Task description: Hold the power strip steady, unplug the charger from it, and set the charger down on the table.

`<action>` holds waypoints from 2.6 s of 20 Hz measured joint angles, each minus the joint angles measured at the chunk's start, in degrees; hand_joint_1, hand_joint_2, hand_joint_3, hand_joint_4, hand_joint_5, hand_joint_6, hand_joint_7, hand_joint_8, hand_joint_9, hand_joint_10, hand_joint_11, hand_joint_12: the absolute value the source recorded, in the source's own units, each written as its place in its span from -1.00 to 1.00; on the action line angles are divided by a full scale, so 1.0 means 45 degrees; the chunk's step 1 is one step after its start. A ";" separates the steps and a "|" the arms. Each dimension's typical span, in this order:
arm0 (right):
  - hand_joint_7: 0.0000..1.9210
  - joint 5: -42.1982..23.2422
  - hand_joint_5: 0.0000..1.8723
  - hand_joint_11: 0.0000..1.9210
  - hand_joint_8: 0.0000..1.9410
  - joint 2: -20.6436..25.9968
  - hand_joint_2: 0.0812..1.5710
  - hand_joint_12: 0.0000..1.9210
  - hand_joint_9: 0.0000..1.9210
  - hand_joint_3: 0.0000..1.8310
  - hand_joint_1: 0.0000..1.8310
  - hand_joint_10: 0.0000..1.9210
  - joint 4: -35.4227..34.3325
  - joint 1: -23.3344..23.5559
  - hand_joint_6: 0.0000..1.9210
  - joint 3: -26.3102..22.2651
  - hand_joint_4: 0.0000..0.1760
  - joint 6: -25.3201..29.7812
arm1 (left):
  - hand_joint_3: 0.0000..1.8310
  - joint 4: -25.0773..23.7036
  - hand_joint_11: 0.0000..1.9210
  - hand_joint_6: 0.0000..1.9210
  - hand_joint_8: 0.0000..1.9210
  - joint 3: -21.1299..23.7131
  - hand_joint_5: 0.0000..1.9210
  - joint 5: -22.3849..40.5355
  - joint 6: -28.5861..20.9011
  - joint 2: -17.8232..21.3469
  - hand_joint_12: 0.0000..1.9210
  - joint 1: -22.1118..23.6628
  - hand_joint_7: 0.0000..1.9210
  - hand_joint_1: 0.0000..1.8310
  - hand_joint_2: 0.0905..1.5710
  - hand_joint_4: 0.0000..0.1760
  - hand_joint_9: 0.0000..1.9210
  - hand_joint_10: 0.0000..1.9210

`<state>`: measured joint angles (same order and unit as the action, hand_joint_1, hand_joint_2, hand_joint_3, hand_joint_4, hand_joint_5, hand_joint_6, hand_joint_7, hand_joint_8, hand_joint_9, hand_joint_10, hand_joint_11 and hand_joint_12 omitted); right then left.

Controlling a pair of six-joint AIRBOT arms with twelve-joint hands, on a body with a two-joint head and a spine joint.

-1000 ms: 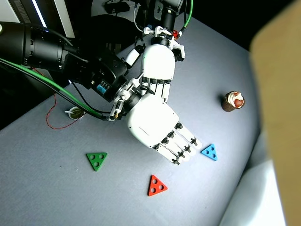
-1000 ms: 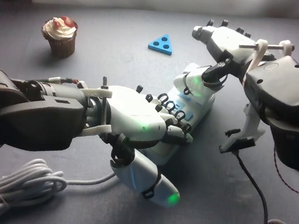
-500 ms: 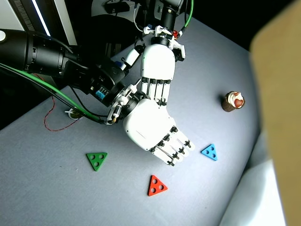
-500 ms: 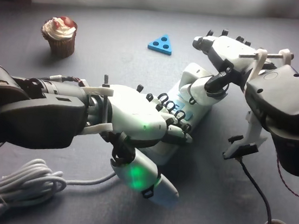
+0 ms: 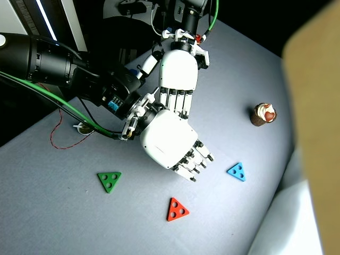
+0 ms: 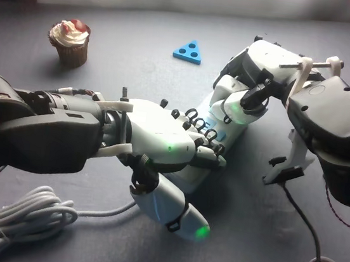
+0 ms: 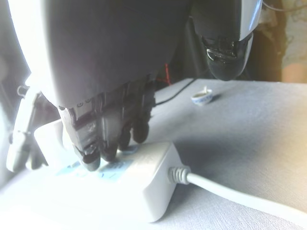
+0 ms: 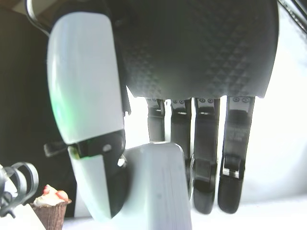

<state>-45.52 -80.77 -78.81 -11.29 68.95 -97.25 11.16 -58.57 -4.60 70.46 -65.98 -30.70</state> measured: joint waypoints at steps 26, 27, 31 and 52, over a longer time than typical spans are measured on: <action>0.28 0.0981 0.08 -0.05 -0.44 0.1948 0.31 -0.31 0.15 -1.00 0.39 -0.56 0.3662 0.0418 -0.04 -0.1103 -1.00 -0.0695 | -1.00 0.0340 -0.99 -1.00 -1.00 -0.0029 -0.85 -0.0126 0.0000 -0.0024 -0.86 0.0121 -0.85 -0.93 0.32 -1.00 -0.89 -1.00; 0.26 0.1248 0.07 -0.05 -0.39 0.2108 0.32 -0.31 0.22 -1.00 0.37 -0.81 0.3881 0.0442 -0.01 -0.1205 -1.00 -0.1491 | -1.00 0.0335 -0.99 -0.99 -0.99 -0.0029 -0.85 -0.0121 0.0000 -0.0024 -0.86 0.0121 -0.84 -0.92 0.32 -1.00 -0.89 -1.00; 0.31 0.2603 0.07 -0.06 -0.58 0.3036 0.29 -0.28 0.13 -1.00 0.51 -0.01 0.7402 0.0102 -0.06 -0.1787 -1.00 -0.2089 | -1.00 0.0330 -1.00 -1.00 -1.00 -0.0029 -0.86 -0.0194 0.0005 -0.0024 -0.87 0.0189 -0.86 -0.91 0.32 -1.00 -0.90 -1.00; -0.09 0.6314 -0.18 -0.32 -0.99 0.4279 0.41 -0.27 -0.06 -1.00 0.22 -0.99 1.6796 -0.1297 -0.54 -0.3031 -1.00 -0.2025 | -1.00 0.0340 -0.97 -1.00 -1.00 -0.0015 -0.85 -0.0257 0.0005 0.0019 -0.86 0.0262 -0.85 -0.92 0.31 -1.00 -0.90 -1.00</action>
<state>-17.10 -61.52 -3.22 -17.12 55.31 -106.37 12.69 -58.63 -5.76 70.48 -65.89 -29.52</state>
